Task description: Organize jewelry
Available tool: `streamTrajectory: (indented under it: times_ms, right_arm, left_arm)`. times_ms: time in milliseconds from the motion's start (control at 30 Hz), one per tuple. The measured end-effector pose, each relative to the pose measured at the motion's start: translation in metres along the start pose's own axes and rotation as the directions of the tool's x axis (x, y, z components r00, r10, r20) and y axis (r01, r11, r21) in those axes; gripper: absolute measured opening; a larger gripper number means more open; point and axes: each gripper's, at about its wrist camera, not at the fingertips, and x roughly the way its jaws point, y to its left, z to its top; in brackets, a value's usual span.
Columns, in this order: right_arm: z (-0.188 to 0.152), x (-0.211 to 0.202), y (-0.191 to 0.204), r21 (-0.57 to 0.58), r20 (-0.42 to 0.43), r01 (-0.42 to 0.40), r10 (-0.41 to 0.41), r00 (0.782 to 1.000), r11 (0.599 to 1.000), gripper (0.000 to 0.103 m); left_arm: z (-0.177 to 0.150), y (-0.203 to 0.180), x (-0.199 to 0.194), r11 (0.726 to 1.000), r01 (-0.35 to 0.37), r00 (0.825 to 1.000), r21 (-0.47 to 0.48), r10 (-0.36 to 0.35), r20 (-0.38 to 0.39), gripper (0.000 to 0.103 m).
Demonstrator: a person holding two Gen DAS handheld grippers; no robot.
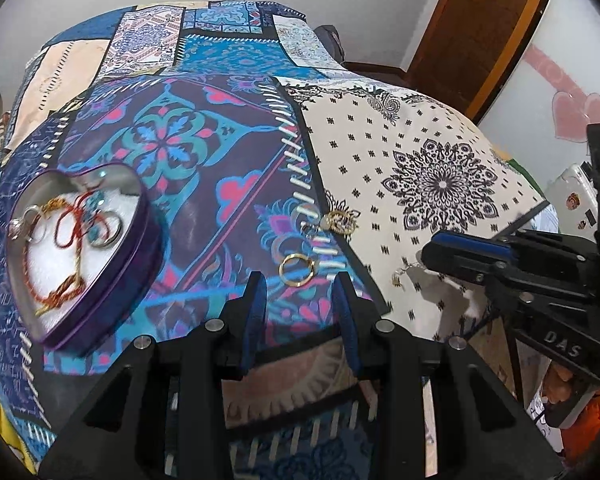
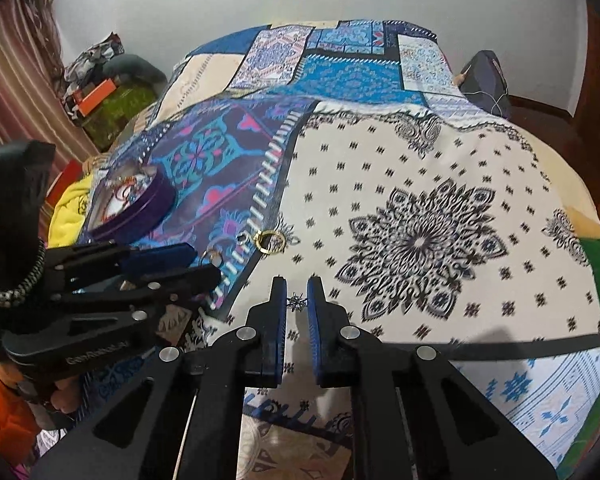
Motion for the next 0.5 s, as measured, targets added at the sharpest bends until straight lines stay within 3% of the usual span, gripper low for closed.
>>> streamTrajectory:
  times_ms: [100, 200, 300, 367, 500]
  right_arm:
    - [0.004, -0.001, -0.001, 0.003, 0.011, -0.003, 0.003, 1.0, 1.0, 0.009]
    - [0.007, -0.002, -0.001, 0.005, 0.019, -0.003, 0.003, 1.0, 1.0, 0.009]
    - [0.008, -0.002, -0.001, 0.008, 0.022, -0.005, 0.005, 1.0, 1.0, 0.009]
    - [0.009, -0.003, -0.001, 0.008, 0.024, -0.007, 0.006, 1.0, 1.0, 0.009]
    - [0.012, -0.009, 0.003, 0.003, 0.038, -0.006, 0.006, 0.999, 1.0, 0.009]
  left_arm:
    - [0.004, -0.002, 0.005, 1.0, -0.007, 1.0, 0.001, 0.007, 0.001, 0.031]
    - [0.006, -0.001, 0.008, 1.0, -0.025, 1.0, -0.002, 0.025, 0.005, 0.02]
    - [0.008, 0.0, 0.008, 1.0, -0.021, 1.0, -0.003, 0.021, 0.007, 0.019]
    - [0.007, -0.001, 0.006, 1.0, -0.019, 1.0, 0.003, 0.019, 0.012, 0.006]
    - [0.003, -0.003, 0.0, 1.0, -0.018, 1.0, 0.005, 0.018, 0.019, 0.004]
